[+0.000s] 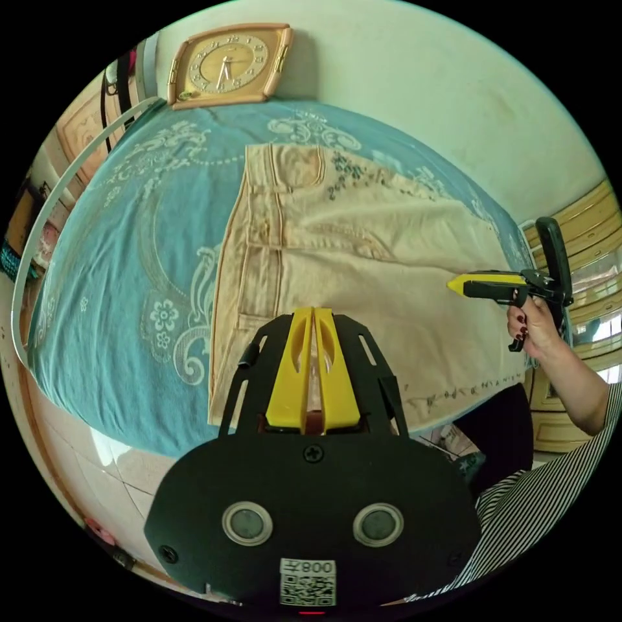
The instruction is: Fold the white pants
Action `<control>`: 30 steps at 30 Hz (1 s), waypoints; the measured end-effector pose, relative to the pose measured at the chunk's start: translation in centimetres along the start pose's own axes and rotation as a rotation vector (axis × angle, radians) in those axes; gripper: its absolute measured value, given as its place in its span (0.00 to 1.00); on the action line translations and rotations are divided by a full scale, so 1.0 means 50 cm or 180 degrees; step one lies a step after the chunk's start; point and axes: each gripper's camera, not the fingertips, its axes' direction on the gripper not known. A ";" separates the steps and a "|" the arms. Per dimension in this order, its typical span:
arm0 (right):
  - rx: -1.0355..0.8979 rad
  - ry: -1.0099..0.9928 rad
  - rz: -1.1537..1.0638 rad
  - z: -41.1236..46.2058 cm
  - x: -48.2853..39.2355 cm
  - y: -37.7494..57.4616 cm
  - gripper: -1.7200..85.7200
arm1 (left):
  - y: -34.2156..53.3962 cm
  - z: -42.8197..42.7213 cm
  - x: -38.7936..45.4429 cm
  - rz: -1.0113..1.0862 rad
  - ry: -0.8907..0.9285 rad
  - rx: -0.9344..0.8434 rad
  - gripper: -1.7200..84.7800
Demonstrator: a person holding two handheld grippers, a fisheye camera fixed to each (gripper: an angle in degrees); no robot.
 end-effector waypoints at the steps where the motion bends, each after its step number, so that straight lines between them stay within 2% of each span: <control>1: -0.0223 0.0139 0.0075 0.016 0.001 0.021 0.02 | 0.014 -0.003 -0.011 -0.0036 -0.0002 0.0077 0.02; 4: -0.0356 -0.0031 0.0244 0.017 -0.004 0.066 0.03 | 0.053 -0.043 -0.035 -0.0109 0.0164 0.0227 0.03; 6: -0.0173 -0.0058 0.0081 -0.017 -0.046 0.096 0.03 | 0.089 -0.061 -0.053 -0.0180 0.0146 0.0282 0.04; 9: -0.0325 -0.0070 -0.0355 -0.035 -0.141 0.151 0.04 | 0.149 -0.057 -0.106 -0.0508 0.0306 0.0259 0.06; 13: -0.0723 0.0213 -0.0728 -0.004 -0.249 0.241 0.10 | 0.189 -0.001 -0.178 -0.0964 0.0854 0.0185 0.09; 17: -0.0855 0.0347 -0.0676 0.008 -0.289 0.293 0.10 | 0.160 0.079 -0.222 -0.1124 0.1154 0.0046 0.08; 21: -0.0834 0.0451 -0.0658 0.012 -0.307 0.304 0.05 | 0.152 0.116 -0.259 -0.1233 0.1195 0.0035 0.04; 25: -0.0857 0.0387 -0.0724 0.001 -0.343 0.304 0.04 | 0.178 0.103 -0.274 -0.1228 0.0920 0.0269 0.03; 30: -0.0739 0.0346 -0.0654 -0.045 -0.379 0.286 0.03 | 0.104 0.105 -0.232 -0.0755 0.0847 0.0634 0.02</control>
